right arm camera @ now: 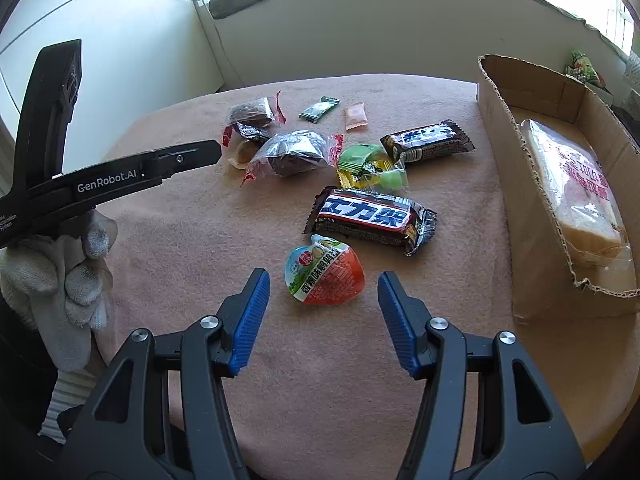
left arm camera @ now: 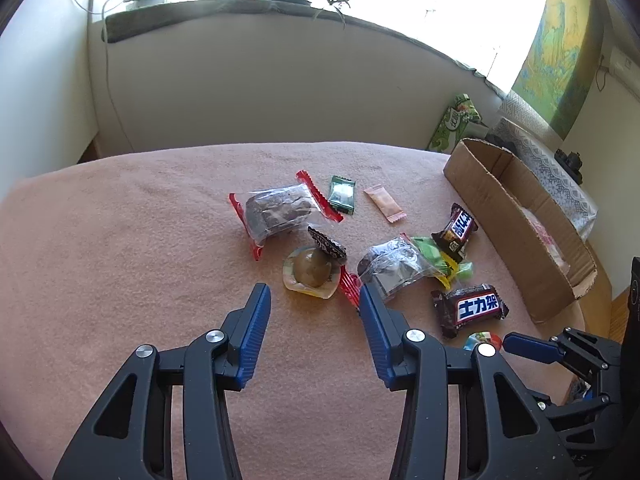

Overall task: Organize snacks
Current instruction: 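Move the right gripper to the orange jelly cup and close on it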

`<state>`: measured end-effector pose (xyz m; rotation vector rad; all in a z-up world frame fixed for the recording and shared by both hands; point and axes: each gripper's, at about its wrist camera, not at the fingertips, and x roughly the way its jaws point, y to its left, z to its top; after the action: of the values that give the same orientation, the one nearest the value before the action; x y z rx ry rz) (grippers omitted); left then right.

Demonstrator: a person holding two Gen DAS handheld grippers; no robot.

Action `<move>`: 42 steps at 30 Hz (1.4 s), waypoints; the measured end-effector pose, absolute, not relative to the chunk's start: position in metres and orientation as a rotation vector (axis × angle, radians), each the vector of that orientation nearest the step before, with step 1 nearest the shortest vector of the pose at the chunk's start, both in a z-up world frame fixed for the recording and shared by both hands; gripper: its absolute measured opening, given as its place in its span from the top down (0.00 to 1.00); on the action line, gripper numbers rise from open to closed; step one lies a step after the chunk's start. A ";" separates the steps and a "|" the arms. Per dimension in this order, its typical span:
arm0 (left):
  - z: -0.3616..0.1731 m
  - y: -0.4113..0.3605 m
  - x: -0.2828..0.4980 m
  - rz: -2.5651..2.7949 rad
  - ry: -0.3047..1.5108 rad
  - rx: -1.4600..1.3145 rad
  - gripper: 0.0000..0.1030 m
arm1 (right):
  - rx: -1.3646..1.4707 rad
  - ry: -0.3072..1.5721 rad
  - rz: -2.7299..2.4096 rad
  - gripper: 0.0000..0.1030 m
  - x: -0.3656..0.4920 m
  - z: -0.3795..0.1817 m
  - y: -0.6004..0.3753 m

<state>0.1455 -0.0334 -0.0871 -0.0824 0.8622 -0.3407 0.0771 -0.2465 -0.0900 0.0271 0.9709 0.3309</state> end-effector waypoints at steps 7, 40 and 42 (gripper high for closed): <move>-0.095 -0.042 0.165 -0.330 0.886 -0.021 0.57 | 0.012 0.987 0.325 0.43 0.084 -0.097 -0.243; -0.101 -0.044 0.166 -0.336 0.909 -0.010 0.74 | -0.072 0.970 0.293 0.60 0.087 -0.101 -0.231; -0.100 -0.042 0.161 -0.338 0.907 -0.018 0.74 | -0.062 0.970 0.298 0.61 0.085 -0.100 -0.233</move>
<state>0.1607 -0.0424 -0.0998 -0.0178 0.9069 -0.3376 0.0848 -0.2325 -0.1003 -0.0621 0.9704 0.2977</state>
